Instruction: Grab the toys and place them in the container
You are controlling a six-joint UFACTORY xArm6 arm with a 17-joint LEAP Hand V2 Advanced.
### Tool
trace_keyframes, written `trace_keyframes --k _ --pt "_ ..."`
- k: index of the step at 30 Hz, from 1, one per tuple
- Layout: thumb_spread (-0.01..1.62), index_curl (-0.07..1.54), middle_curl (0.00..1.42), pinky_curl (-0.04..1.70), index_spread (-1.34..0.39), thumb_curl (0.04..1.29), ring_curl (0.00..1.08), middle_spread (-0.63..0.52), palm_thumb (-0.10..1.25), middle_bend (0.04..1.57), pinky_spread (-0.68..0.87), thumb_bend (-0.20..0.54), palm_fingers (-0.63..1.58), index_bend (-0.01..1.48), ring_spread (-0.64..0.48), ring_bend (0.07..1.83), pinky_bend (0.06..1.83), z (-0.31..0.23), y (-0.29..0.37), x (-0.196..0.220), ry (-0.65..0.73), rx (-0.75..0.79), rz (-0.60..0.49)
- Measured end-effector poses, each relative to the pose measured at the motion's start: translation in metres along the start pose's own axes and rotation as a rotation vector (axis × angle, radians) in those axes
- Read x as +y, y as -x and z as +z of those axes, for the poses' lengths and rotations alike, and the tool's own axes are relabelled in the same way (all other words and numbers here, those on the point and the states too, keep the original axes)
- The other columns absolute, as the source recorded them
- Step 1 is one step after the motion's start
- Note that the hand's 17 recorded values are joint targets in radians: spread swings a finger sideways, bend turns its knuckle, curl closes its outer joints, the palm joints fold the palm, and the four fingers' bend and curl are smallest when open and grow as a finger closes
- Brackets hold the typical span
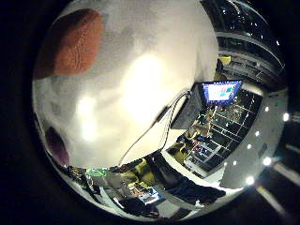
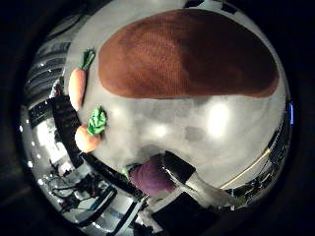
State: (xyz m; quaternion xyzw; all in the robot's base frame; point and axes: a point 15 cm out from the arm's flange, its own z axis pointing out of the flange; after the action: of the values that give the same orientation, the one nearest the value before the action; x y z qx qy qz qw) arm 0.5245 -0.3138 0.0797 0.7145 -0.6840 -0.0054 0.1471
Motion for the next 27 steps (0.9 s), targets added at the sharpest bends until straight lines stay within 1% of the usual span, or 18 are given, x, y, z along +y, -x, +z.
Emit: trace_keyframes --k 5,7,10,13,15,16,17,18,19,20,21,22,23,24,25,27 --pt "0.94 0.21 0.32 0.31 -0.3 0.31 0.28 0.05 0.63 0.26 0.35 -0.026 0.06 0.14 0.16 0.3 0.42 0.006 0.007 -0.003 0.006 -0.001 -0.011" --pt "0.93 0.21 0.34 0.31 -0.27 0.31 0.28 0.02 0.65 0.29 0.33 -0.022 0.15 0.13 0.11 0.35 0.42 0.009 0.009 -0.003 0.01 -0.004 -0.014" --pt "0.93 0.22 0.34 0.3 -0.27 0.32 0.29 -0.01 0.67 0.31 0.29 -0.023 0.2 0.15 0.05 0.38 0.41 0.014 0.012 -0.002 0.025 -0.009 -0.019" --pt "0.92 0.23 0.35 0.29 -0.28 0.32 0.29 -0.06 0.69 0.36 0.23 -0.021 0.33 0.17 -0.02 0.44 0.39 0.017 0.014 -0.002 0.029 -0.011 -0.023" --pt "0.93 0.24 0.36 0.28 -0.28 0.32 0.3 -0.08 0.7 0.38 0.19 -0.022 0.37 0.17 -0.06 0.46 0.37 0.019 0.015 -0.002 0.032 -0.012 -0.023" --pt "0.92 0.25 0.38 0.27 -0.32 0.33 0.3 -0.14 0.73 0.44 0.1 -0.017 0.53 0.18 -0.13 0.53 0.35 0.019 0.015 -0.002 0.031 -0.012 -0.024" --pt "0.92 0.26 0.39 0.26 -0.35 0.33 0.32 -0.18 0.75 0.48 0.01 -0.019 0.67 0.18 -0.2 0.61 0.38 0.019 0.015 -0.002 0.031 -0.012 -0.025" --pt "0.91 0.27 0.42 0.28 -0.38 0.33 0.35 -0.21 0.75 0.54 -0.09 -0.021 0.86 0.19 -0.24 0.68 0.44 0.019 0.015 -0.003 0.03 -0.012 -0.025" --pt "0.91 0.27 0.43 0.27 -0.4 0.33 0.35 -0.24 0.76 0.55 -0.16 -0.022 0.87 0.18 -0.27 0.69 0.46 0.019 0.015 -0.003 0.026 -0.01 -0.025" --pt "0.9 0.28 0.45 0.28 -0.42 0.34 0.37 -0.27 0.77 0.59 -0.27 -0.02 1.07 0.19 -0.31 0.73 0.55 0.019 0.014 -0.003 0.026 -0.012 -0.025" --pt "0.9 0.32 0.48 0.32 -0.44 0.34 0.41 -0.28 0.78 0.65 -0.36 -0.022 1.22 0.24 -0.32 0.8 0.61 0.018 0.014 -0.003 0.025 -0.011 -0.024" --pt "0.9 0.36 0.51 0.34 -0.45 0.34 0.43 -0.28 0.79 0.72 -0.41 -0.023 1.31 0.31 -0.33 0.84 0.66 0.017 0.013 -0.003 0.022 -0.01 -0.023" --pt "0.9 0.38 0.53 0.36 -0.46 0.34 0.45 -0.28 0.79 0.76 -0.43 -0.022 1.31 0.36 -0.33 0.85 0.69 0.014 0.011 -0.003 0.019 -0.007 -0.02" --pt "0.9 0.42 0.56 0.38 -0.46 0.34 0.47 -0.28 0.79 0.81 -0.43 -0.024 1.41 0.45 -0.32 0.9 0.74 0.012 0.009 -0.002 0.016 -0.006 -0.019" --pt "0.9 0.44 0.57 0.39 -0.46 0.34 0.47 -0.27 0.79 0.83 -0.43 -0.025 1.39 0.47 -0.32 0.91 0.76 0.01 0.005 -0.001 0.012 -0.004 -0.013" --pt "0.89 0.54 0.63 0.48 -0.44 0.34 0.53 -0.25 0.8 0.96 -0.42 -0.025 1.35 0.65 -0.3 1.04 0.94 0.006 0.0 0.001 0.005 -0.003 -0.005"
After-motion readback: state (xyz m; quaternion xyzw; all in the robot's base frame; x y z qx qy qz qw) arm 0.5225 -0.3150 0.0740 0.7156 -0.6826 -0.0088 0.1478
